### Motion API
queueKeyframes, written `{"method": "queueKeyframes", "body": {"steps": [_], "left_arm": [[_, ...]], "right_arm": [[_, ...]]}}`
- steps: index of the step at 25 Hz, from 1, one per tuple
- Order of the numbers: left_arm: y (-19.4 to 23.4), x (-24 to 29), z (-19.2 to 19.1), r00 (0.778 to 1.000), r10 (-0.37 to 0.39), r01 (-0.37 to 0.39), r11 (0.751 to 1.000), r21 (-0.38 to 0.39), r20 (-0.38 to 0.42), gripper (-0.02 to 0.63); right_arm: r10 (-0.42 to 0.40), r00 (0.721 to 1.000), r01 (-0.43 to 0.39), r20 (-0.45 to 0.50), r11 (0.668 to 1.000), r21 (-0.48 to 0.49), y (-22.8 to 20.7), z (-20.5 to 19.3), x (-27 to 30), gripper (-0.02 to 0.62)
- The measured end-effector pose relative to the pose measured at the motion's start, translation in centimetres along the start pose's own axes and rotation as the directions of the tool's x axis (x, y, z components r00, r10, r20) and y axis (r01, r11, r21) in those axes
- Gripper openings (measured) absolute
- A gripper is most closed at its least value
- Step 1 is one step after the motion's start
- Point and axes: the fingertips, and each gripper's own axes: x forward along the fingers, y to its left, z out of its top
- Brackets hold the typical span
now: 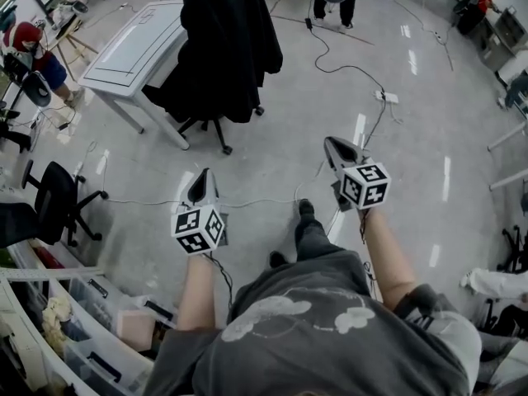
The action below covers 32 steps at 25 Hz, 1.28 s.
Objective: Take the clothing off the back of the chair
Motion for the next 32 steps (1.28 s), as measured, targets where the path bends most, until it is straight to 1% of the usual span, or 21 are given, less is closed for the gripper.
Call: {"method": "queueKeyframes", "body": {"steps": [3, 6, 8, 11, 15, 21, 23, 26, 32], "left_arm": [[0.0, 1.1, 1.1, 1.000, 0.003, -0.003, 1.000, -0.001, 0.007, 0.000], [-1.0, 2.9, 2.8, 0.999, -0.018, 0.018, 1.000, 0.002, 0.033, 0.000], [-1.6, 4.5, 4.0, 0.999, -0.018, 0.018, 1.000, 0.012, 0.046, 0.000], [-2.5, 7.3, 5.6, 0.998, -0.010, 0.008, 1.000, 0.027, 0.063, 0.000], [-3.5, 12.0, 8.1, 0.995, -0.018, 0.013, 0.999, 0.046, 0.103, 0.000], [-3.9, 19.7, 12.0, 0.990, 0.072, -0.077, 0.997, 0.030, 0.124, 0.000], [-4.5, 21.6, 13.2, 0.988, 0.080, -0.084, 0.996, 0.025, 0.135, 0.000], [-5.6, 23.7, 14.6, 0.984, 0.084, -0.089, 0.996, 0.023, 0.155, 0.000], [-6.1, 27.1, 16.5, 0.971, 0.174, -0.177, 0.984, 0.004, 0.166, 0.000]], "right_arm": [[0.014, 1.000, -0.014, 0.008, 1.000, 0.018, -0.7, 0.1, 0.6, -0.008], [0.027, 1.000, -0.027, 0.010, 1.000, 0.011, -1.9, 1.0, 2.0, -0.008], [0.038, 0.999, -0.038, 0.017, 0.999, 0.006, -3.0, 1.9, 3.3, -0.008], [0.061, 0.998, -0.061, 0.035, 0.998, -0.003, -5.0, 3.6, 5.7, -0.008], [0.092, 0.995, -0.092, 0.035, 0.996, -0.011, -8.5, 5.9, 9.7, -0.008], [0.146, 0.988, -0.145, 0.046, 0.989, -0.019, -14.6, 10.3, 15.7, -0.008], [0.161, 0.986, -0.160, 0.050, 0.987, -0.016, -16.2, 11.3, 17.1, -0.008], [0.185, 0.981, -0.185, 0.053, 0.983, -0.010, -18.4, 12.3, 18.8, -0.008], [0.234, 0.970, -0.234, 0.061, 0.972, -0.012, -22.1, 14.1, 21.3, -0.008]]}}
